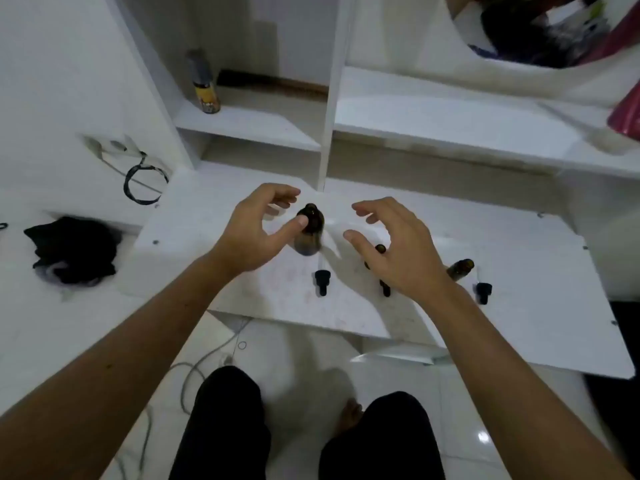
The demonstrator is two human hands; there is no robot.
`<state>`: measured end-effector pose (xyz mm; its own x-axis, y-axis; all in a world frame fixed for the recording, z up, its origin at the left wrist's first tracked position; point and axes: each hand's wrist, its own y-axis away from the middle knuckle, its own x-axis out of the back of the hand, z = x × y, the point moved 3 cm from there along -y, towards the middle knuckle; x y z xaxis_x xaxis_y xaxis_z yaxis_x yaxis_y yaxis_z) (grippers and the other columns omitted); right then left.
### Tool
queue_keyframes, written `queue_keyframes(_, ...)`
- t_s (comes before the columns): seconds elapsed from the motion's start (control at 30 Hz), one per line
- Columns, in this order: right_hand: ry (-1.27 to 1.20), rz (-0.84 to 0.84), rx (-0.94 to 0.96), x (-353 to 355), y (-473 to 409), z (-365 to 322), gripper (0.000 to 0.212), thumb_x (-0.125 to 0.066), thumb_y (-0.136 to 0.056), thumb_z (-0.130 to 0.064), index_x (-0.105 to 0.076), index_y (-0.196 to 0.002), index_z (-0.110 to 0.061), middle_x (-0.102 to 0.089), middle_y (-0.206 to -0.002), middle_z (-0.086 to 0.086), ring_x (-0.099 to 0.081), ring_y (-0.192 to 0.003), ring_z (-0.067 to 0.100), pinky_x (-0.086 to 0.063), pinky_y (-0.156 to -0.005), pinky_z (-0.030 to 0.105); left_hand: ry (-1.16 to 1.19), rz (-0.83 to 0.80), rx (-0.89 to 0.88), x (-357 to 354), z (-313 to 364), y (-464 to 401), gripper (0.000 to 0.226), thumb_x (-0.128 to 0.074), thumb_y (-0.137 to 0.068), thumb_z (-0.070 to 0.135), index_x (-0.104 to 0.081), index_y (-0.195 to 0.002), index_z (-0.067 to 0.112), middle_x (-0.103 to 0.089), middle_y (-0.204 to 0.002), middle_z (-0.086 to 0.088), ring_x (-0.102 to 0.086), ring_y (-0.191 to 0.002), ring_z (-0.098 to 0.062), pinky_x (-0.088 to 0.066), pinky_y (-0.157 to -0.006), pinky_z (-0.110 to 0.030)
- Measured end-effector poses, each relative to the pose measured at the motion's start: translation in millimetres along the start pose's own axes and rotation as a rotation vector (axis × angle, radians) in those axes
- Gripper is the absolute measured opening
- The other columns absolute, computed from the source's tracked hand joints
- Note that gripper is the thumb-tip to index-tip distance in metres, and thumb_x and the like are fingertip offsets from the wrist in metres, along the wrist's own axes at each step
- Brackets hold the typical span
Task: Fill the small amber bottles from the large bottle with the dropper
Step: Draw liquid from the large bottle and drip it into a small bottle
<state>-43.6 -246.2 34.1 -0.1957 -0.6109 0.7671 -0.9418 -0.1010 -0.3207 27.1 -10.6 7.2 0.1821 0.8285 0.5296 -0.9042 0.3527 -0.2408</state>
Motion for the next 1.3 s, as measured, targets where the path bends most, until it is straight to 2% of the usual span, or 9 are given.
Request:
queue_keyframes(0.17,0.081,0.060,0.108,-25.4,24.5,3.1,0.033,-0.069,-0.096,-0.040,-0.066,-0.122,-0.019,-0.066,-0.114,-0.006,-0.062,-0.101,0.013,-0.048,-0.093,0.036,0.027,0.011,-0.021,-22.4,-20.3,15.5,0.044,-0.071,-0.092,0.038,-0.059,-0.130,0.021,-0.066,-0.122,0.008,-0.064,-0.111,-0.012,-0.055,-0.096,-0.031)
queue_keyframes(0.33,0.239,0.106,0.222,-40.5,59.4,-10.8,0.027,-0.066,-0.097,-0.037,-0.070,-0.115,-0.017,-0.068,-0.108,-0.002,-0.060,-0.104,0.020,-0.045,-0.092,0.037,0.057,0.089,-0.017,-35.7,-17.0,33.7,0.042,-0.078,-0.089,0.030,-0.061,-0.125,0.019,-0.068,-0.111,0.011,-0.064,-0.099,-0.006,-0.053,-0.093,-0.024)
queue_keyframes(0.5,0.292,0.132,0.287,-46.9,65.9,-7.4,0.023,-0.065,-0.096,-0.029,-0.070,-0.113,-0.014,-0.068,-0.107,0.000,-0.059,-0.107,0.022,-0.046,-0.095,0.037,0.059,0.103,0.000,-39.7,-17.4,38.5,0.043,-0.077,-0.089,0.037,-0.060,-0.125,0.023,-0.069,-0.108,0.013,-0.066,-0.093,-0.009,-0.056,-0.091,-0.030)
queue_keyframes(0.73,0.239,0.209,0.274,-39.3,56.0,-6.9,0.018,-0.071,-0.095,-0.026,-0.072,-0.109,-0.015,-0.069,-0.106,-0.002,-0.059,-0.107,0.020,-0.046,-0.097,0.034,0.025,0.106,-0.009,-40.3,-20.7,36.4,0.046,-0.076,-0.089,0.042,-0.058,-0.128,0.023,-0.069,-0.111,0.011,-0.066,-0.094,-0.009,-0.055,-0.091,-0.027)
queue_keyframes(0.9,0.216,0.141,0.307,-49.0,60.4,-16.9,0.023,-0.070,-0.094,-0.031,-0.071,-0.110,-0.014,-0.068,-0.108,-0.003,-0.058,-0.107,0.019,-0.045,-0.096,0.033,0.021,0.112,-0.032,-39.9,-21.5,37.2,0.046,-0.076,-0.090,0.039,-0.058,-0.129,0.021,-0.069,-0.112,0.009,-0.066,-0.093,-0.008,-0.052,-0.088,-0.020)
queue_keyframes(1.07,0.293,-0.028,0.286,-62.8,63.6,-16.7,0.038,-0.068,-0.090,-0.050,-0.070,-0.115,-0.021,-0.065,-0.113,-0.007,-0.053,-0.114,0.016,-0.043,-0.099,0.030,0.004,0.112,-0.033,-40.2,-25.0,36.7,0.047,-0.075,-0.090,0.042,-0.058,-0.129,0.022,-0.069,-0.113,0.010,-0.067,-0.095,-0.007,-0.052,-0.089,-0.019)
queue_keyframes(1.2,0.336,-0.040,0.283,-66.8,61.4,-14.2,0.034,-0.068,-0.092,-0.043,-0.071,-0.117,-0.021,-0.066,-0.114,-0.006,-0.054,-0.115,0.017,-0.046,-0.100,0.033,-0.017,0.114,-0.030,-41.0,-27.2,36.1,0.050,-0.074,-0.090,0.045,-0.057,-0.132,0.022,-0.069,-0.116,0.010,-0.066,-0.096,-0.006,-0.053,-0.091,-0.021)
queue_keyframes(1.3,0.344,-0.032,0.268,-67.6,61.0,-13.3,0.032,-0.066,-0.093,-0.044,-0.072,-0.115,-0.021,-0.067,-0.115,-0.006,-0.054,-0.114,0.015,-0.047,-0.100,0.030,-0.040,0.109,-0.026,-42.1,-28.4,36.2,0.051,-0.072,-0.091,0.047,-0.055,-0.133,0.023,-0.067,-0.118,0.009,-0.065,-0.098,-0.006,-0.053,-0.092,-0.023)
